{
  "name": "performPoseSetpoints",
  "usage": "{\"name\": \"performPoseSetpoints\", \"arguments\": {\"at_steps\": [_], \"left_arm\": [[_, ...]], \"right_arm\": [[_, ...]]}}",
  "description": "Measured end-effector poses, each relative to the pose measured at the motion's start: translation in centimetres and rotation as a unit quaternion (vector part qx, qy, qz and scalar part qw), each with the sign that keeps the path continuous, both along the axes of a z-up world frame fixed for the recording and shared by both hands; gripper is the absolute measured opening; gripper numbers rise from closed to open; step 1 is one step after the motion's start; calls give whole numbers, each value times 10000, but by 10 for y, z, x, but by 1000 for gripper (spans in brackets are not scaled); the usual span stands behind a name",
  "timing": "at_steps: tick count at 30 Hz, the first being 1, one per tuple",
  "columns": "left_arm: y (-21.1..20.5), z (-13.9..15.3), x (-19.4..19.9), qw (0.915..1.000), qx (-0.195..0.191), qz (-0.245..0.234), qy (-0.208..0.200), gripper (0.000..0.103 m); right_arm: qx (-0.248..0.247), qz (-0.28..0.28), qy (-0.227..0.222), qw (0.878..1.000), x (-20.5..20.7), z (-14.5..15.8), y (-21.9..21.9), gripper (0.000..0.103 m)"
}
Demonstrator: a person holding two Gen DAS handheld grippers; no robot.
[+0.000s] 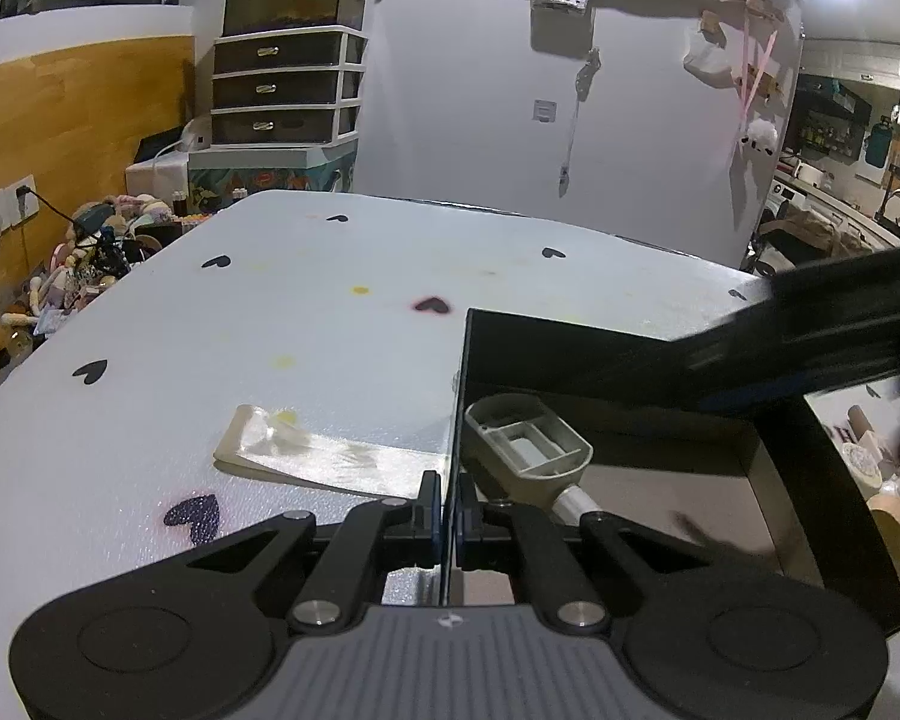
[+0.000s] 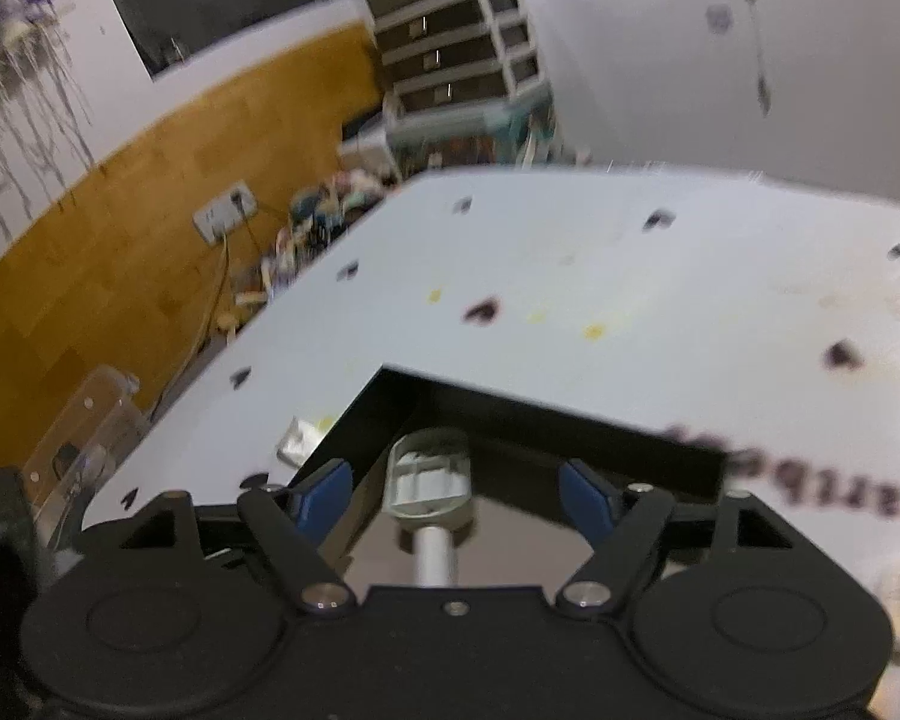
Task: Organize rigid objects
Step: 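Carry the cream holder into the black box and open the right tool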
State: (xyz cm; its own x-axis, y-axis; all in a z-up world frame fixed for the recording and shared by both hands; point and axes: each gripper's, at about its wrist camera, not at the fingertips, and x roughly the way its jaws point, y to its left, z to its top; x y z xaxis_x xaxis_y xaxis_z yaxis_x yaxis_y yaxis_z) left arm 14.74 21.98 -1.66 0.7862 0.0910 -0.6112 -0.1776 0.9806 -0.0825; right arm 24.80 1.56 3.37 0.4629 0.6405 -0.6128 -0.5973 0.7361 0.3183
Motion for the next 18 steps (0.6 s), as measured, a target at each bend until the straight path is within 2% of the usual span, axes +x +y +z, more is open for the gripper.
{"name": "performPoseSetpoints", "arguments": {"at_steps": [5, 10, 14, 18], "left_arm": [[-3, 0, 1, 9999, 162, -29, 29, 3], [-5, 1, -2, 9998, 188, -63, 24, 3], [-6, 1, -3, 9996, 261, -139, 44, 3], [-6, 3, -3, 9996, 254, -145, 53, 3]], "right_arm": [[-2, -537, -577, 9969, -16, 8, -59, 88], [-334, -1170, -1127, 9862, -37, 2, -110, 94], [-481, -1520, -1221, 9796, -53, -11, -139, 93], [-742, -1600, -1277, 9760, -69, -30, -147, 81]]}}
